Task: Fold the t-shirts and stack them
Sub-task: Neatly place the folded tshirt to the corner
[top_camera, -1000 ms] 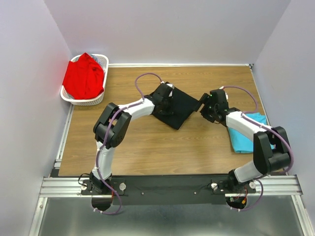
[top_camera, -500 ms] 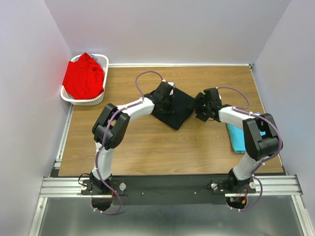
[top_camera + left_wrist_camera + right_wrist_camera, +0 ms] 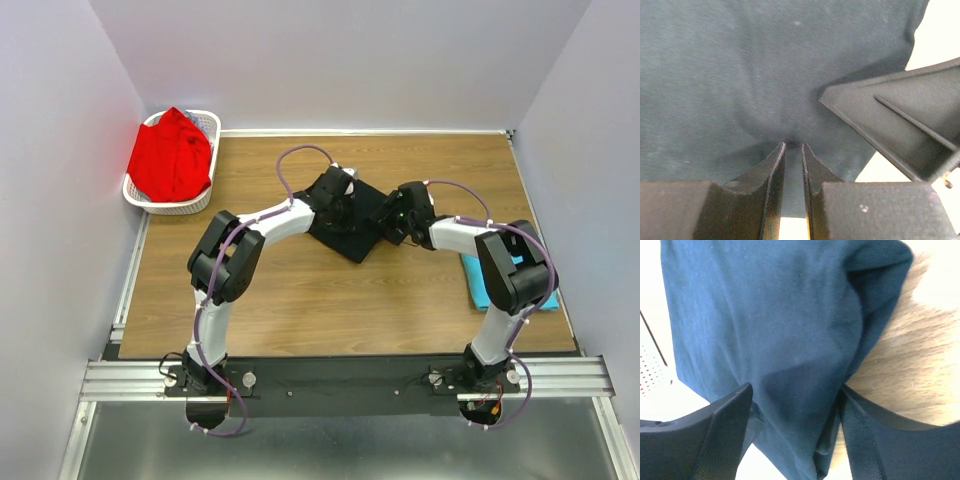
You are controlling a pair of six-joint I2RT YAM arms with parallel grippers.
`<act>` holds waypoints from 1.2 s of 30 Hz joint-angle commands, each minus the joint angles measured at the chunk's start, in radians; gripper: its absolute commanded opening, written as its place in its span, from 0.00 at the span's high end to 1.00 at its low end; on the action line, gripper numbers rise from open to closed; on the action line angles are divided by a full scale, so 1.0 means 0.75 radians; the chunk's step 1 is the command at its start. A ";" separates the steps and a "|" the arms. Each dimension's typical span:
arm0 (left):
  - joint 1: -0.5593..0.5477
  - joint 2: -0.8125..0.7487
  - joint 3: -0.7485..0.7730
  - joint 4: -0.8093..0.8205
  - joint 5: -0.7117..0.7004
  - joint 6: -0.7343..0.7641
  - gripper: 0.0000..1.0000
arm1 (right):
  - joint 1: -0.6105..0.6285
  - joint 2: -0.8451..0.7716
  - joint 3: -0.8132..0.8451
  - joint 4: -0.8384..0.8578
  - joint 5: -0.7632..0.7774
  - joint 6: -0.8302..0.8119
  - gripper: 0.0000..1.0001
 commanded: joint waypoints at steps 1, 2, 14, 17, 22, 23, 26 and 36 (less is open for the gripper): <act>-0.011 -0.066 0.008 0.008 0.039 0.009 0.73 | 0.014 0.081 -0.047 -0.033 0.061 0.043 0.42; -0.011 -0.066 0.006 0.006 0.045 0.009 0.74 | 0.014 0.086 -0.045 -0.033 0.061 0.041 0.47; -0.001 -0.366 0.059 -0.142 -0.020 0.031 0.74 | 0.006 -0.023 -0.092 -0.064 0.229 0.069 1.00; 0.016 -0.418 0.057 -0.156 -0.018 0.035 0.74 | -0.011 -0.039 -0.033 -0.180 0.255 0.061 0.99; 0.024 -0.455 0.041 -0.164 -0.022 0.044 0.74 | -0.041 -0.066 0.004 -0.301 0.333 0.041 1.00; 0.026 -0.459 0.039 -0.164 -0.020 0.044 0.74 | -0.046 -0.086 0.004 -0.315 0.347 0.041 1.00; 0.030 -0.463 0.028 -0.162 -0.016 0.044 0.73 | -0.058 -0.127 0.012 -0.358 0.397 0.051 1.00; 0.034 -0.467 0.033 -0.160 0.000 0.048 0.74 | -0.123 -0.211 0.180 -0.667 0.570 0.090 1.00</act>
